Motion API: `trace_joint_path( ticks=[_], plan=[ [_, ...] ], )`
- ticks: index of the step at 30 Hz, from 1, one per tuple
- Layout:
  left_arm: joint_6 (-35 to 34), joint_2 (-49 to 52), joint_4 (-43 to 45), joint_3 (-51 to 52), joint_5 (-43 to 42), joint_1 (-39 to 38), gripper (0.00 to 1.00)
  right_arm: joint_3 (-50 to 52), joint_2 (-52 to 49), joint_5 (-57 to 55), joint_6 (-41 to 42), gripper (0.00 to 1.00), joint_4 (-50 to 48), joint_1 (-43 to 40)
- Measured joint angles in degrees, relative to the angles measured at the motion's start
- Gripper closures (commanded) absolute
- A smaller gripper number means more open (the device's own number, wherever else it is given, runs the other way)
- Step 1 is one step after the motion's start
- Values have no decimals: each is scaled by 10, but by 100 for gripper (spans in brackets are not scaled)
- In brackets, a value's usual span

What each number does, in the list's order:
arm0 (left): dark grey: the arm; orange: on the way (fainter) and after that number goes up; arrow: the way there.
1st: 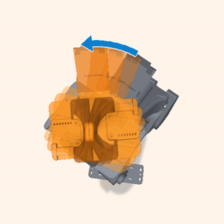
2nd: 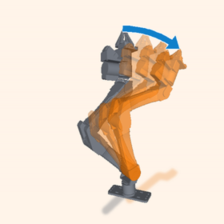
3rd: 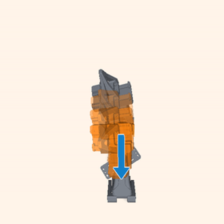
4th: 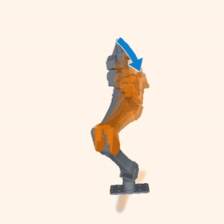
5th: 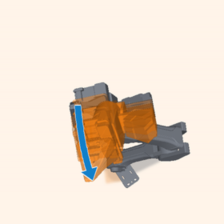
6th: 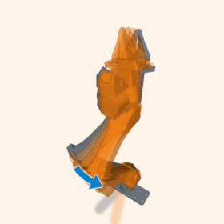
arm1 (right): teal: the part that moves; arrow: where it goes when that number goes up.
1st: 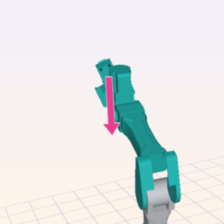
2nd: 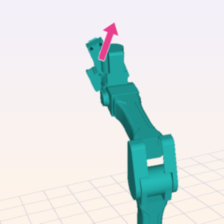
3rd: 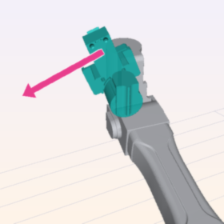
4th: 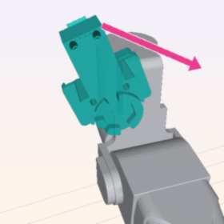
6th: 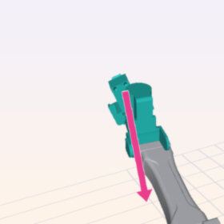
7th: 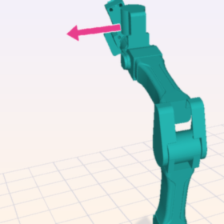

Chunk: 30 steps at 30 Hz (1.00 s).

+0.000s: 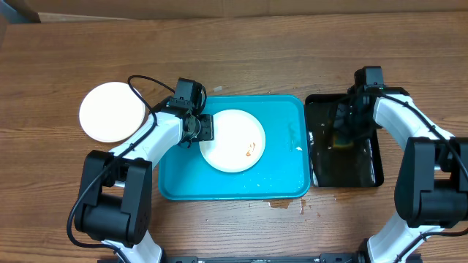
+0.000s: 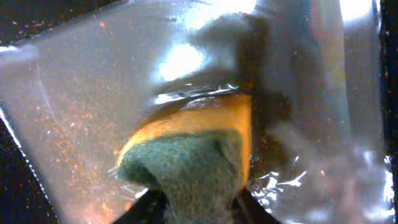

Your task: Clean dirty plates on tray and stack at the side

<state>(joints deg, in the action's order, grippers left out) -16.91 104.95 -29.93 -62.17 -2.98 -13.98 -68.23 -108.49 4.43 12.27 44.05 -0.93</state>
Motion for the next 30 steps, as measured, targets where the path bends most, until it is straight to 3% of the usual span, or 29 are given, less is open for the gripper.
trace_joint_path(
  ticks=[3, 8, 9, 10, 11, 13, 14, 15, 16, 17, 19, 22, 24, 26, 28, 30],
  plan=[
    [-2, 0, 1, 0, 0, 0, 17, 0, 0, 0, -3, 19, -16, 0],
    [-2, 0, 6, 0, 0, 0, 21, 1, 0, 1, -5, 23, -67, 0],
    [-2, 0, 7, 0, 0, 0, 21, 1, 0, 0, -6, 39, -75, 0],
    [-2, 0, 7, 0, 0, 0, 21, 1, 0, 0, -6, 64, -78, 0],
    [-2, 0, 7, 0, 0, 0, 18, 1, 0, 0, -7, 78, -80, 0],
    [0, 0, 7, 0, 0, 0, 16, 1, 0, 0, -5, 86, -80, 0],
    [1, 0, 7, 0, 0, 0, 16, 1, 0, 0, -3, 81, -78, 0],
    [2, 0, 7, 0, 0, 0, 16, 1, 0, 0, -2, 66, -75, 0],
    [3, 0, 7, 0, 0, 0, 17, 1, 0, 0, 0, 42, -71, 0],
    [5, 0, 8, 0, 0, 0, 17, 1, 0, 0, 0, 24, -69, 0],
    [6, 0, 9, 0, 0, 0, 13, 1, 0, 1, -3, 15, -64, 0],
    [8, 0, 9, 0, 0, 0, 14, -1, 0, 3, -5, 13, -38, 0],
    [8, 0, 9, 0, 0, 0, 22, -12, 0, 3, -5, 14, -4, 0],
    [11, 0, 9, 0, 0, 0, 41, -31, 0, 3, -5, 20, 38, 0],
    [11, 0, 6, 0, 0, 0, 46, -48, 0, 3, -4, 27, 66, 0],
    [10, 0, -3, 0, 0, 0, 55, -54, 0, 3, -5, 41, 84, 0]
  ],
)
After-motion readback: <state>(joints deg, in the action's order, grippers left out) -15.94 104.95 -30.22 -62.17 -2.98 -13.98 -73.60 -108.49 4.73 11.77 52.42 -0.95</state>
